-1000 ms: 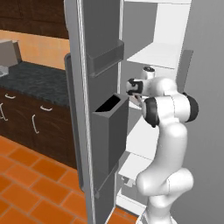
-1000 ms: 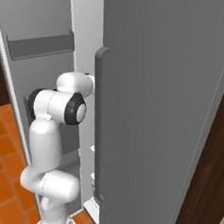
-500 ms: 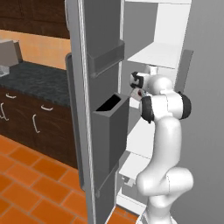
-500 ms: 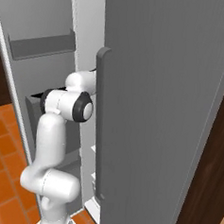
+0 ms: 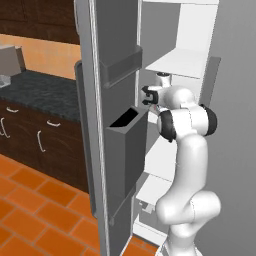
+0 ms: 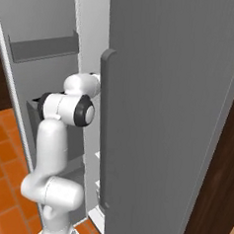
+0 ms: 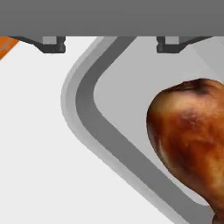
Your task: Take the meat container that has the chicken drumstick and place it on the second highest rack of the freezer. Then take the vegetable container that has the lemon wedge and onion and place it on the highest rack of the freezer.
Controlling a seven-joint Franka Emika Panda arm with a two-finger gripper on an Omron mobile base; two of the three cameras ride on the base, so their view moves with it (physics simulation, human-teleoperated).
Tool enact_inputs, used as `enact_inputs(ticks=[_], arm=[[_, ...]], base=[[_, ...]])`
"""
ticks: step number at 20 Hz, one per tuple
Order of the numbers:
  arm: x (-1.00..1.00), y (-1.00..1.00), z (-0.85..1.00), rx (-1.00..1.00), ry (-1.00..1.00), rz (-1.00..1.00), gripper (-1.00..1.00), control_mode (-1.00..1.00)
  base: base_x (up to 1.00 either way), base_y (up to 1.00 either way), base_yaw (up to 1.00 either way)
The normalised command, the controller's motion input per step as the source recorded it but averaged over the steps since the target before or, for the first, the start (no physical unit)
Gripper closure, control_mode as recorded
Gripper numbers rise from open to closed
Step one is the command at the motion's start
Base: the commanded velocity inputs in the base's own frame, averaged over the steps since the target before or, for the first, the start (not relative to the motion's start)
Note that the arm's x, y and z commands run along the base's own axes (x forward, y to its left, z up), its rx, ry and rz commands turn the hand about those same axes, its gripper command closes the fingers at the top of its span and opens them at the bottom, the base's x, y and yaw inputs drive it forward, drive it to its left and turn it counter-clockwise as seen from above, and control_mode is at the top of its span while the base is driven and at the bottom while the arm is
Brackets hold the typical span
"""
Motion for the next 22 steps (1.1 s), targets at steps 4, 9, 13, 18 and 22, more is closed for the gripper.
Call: enact_inputs(ticks=[4, 9, 13, 18, 22], arm=[[-0.15, 0.87, 0.23, -0.09, -0.04, -0.12, -1.00, -1.00], [-0.84, 0.03, 0.37, 0.00, -0.13, -0.05, -1.00, -1.00], [-0.92, 0.04, 0.89, 0.00, -0.02, 0.01, -1.00, -1.00], [-0.96, 0.37, 0.20, -0.04, -0.09, 0.06, -1.00, -1.00], [-0.99, 0.37, 0.38, -0.04, -0.20, 0.12, -1.00, -1.00]], base=[[0.00, 0.00, 0.00], [0.00, 0.00, 0.00], [0.00, 0.00, 0.00], [0.00, 0.00, 0.00], [0.00, 0.00, 0.00]])
